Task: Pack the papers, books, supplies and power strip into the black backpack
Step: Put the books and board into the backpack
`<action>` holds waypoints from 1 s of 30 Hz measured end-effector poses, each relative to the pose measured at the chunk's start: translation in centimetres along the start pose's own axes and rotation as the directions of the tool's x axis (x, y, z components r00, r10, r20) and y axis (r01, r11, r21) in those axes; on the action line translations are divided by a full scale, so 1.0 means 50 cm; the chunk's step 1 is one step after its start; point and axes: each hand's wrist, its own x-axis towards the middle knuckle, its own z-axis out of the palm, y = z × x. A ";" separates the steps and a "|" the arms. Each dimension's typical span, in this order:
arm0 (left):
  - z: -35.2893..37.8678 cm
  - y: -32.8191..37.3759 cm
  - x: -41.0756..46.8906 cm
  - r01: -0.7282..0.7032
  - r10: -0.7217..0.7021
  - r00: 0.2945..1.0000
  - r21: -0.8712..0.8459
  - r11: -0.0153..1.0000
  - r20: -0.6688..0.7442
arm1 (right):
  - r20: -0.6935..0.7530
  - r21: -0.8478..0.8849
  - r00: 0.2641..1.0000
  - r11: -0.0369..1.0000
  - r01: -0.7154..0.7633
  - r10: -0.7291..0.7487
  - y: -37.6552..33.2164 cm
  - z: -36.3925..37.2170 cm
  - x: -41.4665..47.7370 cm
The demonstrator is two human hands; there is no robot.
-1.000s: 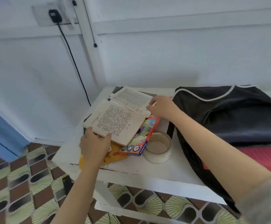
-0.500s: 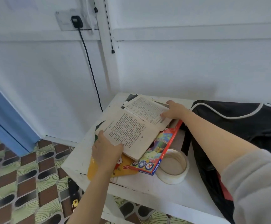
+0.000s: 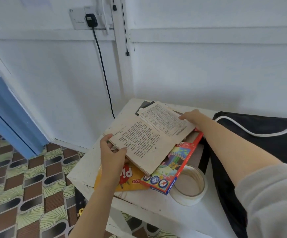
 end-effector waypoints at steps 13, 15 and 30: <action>0.021 0.004 0.002 0.137 -0.130 0.990 -0.122 0.983 0.058 | -0.130 0.270 0.933 0.893 0.359 -0.336 -0.014 -0.033 -0.080; 0.028 0.009 0.001 0.170 -0.158 0.984 -0.170 0.971 0.080 | -0.119 0.232 0.878 0.847 0.478 -0.463 -0.025 -0.039 -0.119; 0.048 0.038 0.008 0.272 -0.315 0.947 -0.377 0.885 -0.056 | 0.258 -0.628 0.190 -0.015 0.778 -0.947 0.072 0.153 -0.331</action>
